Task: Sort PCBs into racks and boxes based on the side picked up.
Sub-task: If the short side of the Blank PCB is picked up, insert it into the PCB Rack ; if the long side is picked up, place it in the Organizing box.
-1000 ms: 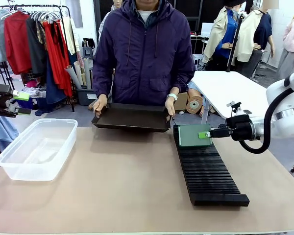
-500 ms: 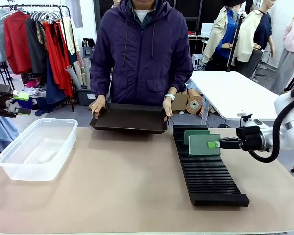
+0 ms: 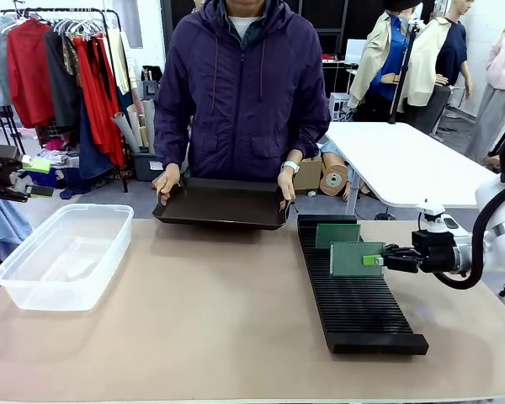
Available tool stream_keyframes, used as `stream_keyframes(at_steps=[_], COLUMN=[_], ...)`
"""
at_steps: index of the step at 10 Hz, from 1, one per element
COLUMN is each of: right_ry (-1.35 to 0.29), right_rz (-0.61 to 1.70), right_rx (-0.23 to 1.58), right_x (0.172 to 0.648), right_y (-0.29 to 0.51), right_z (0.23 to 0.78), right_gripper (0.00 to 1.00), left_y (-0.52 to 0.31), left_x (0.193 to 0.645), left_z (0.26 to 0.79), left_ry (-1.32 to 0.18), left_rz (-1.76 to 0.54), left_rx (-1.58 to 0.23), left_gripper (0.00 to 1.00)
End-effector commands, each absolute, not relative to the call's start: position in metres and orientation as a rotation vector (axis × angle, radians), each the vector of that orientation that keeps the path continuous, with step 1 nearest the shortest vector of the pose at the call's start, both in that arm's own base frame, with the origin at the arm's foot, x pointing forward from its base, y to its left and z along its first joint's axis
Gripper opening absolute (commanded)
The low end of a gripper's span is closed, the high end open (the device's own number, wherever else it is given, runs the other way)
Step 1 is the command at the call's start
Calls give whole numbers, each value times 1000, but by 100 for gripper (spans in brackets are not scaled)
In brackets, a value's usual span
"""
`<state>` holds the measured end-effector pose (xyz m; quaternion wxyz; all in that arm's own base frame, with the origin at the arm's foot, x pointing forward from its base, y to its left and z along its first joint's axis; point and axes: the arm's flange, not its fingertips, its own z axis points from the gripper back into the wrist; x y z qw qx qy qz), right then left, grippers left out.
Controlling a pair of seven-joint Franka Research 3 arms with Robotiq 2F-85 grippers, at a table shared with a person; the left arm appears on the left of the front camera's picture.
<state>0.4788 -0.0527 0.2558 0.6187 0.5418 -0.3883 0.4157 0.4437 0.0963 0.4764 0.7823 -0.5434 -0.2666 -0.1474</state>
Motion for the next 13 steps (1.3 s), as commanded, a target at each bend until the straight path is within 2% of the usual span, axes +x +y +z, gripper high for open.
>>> stream_keyframes(at_steps=[1, 3, 13], right_ry=[-926, -930, -932], right_rz=[1036, 1070, 1017], right_rx=[1227, 1178, 1206], right_x=[484, 487, 487], right_y=[-53, -54, -54], right_z=[256, 254, 256], right_gripper=[0, 0, 0], left_y=[96, 96, 96], left_x=[443, 443, 443], left_z=[478, 478, 478], left_ry=[-580, -580, -580], left_rz=[-320, -320, -320], left_rx=[-1174, -1174, -1174], left_gripper=[100, 100, 100])
